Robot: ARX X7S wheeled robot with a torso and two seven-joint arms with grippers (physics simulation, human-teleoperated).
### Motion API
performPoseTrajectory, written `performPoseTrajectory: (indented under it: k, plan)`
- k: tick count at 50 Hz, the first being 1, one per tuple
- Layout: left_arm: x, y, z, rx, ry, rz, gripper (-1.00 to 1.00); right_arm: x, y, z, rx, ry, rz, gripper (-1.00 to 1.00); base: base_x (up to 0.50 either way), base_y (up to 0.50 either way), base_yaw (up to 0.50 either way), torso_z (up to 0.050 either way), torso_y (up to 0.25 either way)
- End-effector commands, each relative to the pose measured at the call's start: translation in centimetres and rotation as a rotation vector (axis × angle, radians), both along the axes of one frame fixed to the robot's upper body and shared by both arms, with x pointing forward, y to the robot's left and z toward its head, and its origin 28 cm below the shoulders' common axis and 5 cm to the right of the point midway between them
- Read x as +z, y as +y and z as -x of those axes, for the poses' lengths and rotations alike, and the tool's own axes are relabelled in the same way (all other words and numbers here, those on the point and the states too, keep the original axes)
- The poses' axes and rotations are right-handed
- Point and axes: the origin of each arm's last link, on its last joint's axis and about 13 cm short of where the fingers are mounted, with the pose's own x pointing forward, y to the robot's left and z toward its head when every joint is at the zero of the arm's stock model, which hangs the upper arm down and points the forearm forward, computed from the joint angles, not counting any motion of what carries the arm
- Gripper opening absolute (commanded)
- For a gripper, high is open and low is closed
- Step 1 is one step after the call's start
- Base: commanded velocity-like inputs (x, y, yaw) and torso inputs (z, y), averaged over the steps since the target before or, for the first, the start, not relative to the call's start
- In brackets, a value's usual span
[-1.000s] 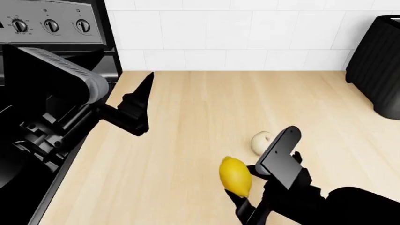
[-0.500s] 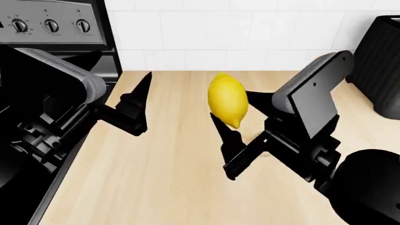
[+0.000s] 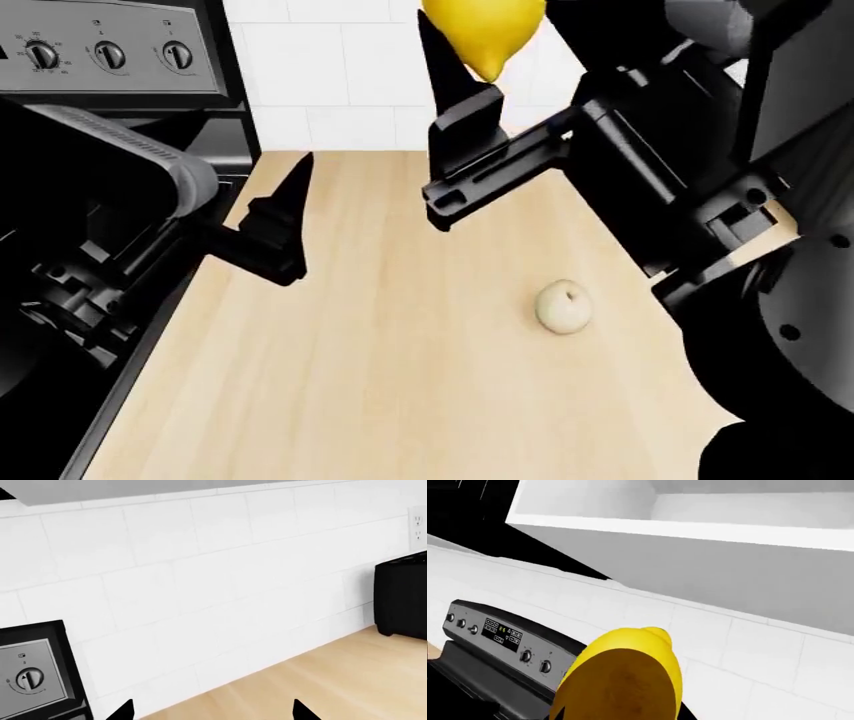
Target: Pick the lemon, apricot from the counter and place them in the cabinet. Then close the cabinet.
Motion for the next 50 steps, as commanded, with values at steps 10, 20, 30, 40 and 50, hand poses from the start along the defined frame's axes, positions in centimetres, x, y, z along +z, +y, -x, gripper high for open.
performPoseTrajectory:
  k: [10,20,30,40,50]
  plan:
    - [-0.6,0.2,0.0,0.009,0.009,0.011,1.0,3.7,1.5,1.4,-0.003,-0.321,-0.166,-1.0,0.0,0.0,0.0,0.0,0.0]
    - [-0.6,0.2,0.0,0.003,0.01,0.008,1.0,6.2,1.6,-0.3,-0.043,-0.368,-0.252,-1.0,0.0,0.0,0.0,0.0,0.0]
    - [-0.6,0.1,-0.1,-0.004,0.007,0.011,1.0,8.2,2.1,-2.0,-0.092,-0.415,-0.247,-1.0,0.0,0.0,0.0,0.0,0.0]
    - [-0.7,0.1,-0.3,-0.01,0.007,0.014,1.0,9.8,2.8,-3.3,-0.163,-0.443,-0.183,-1.0,0.0,0.0,0.0,0.0,0.0]
    - [-0.9,0.1,-0.3,-0.013,0.008,0.016,1.0,10.0,2.7,-3.7,-0.237,-0.429,-0.174,-1.0,0.0,0.0,0.0,0.0,0.0]
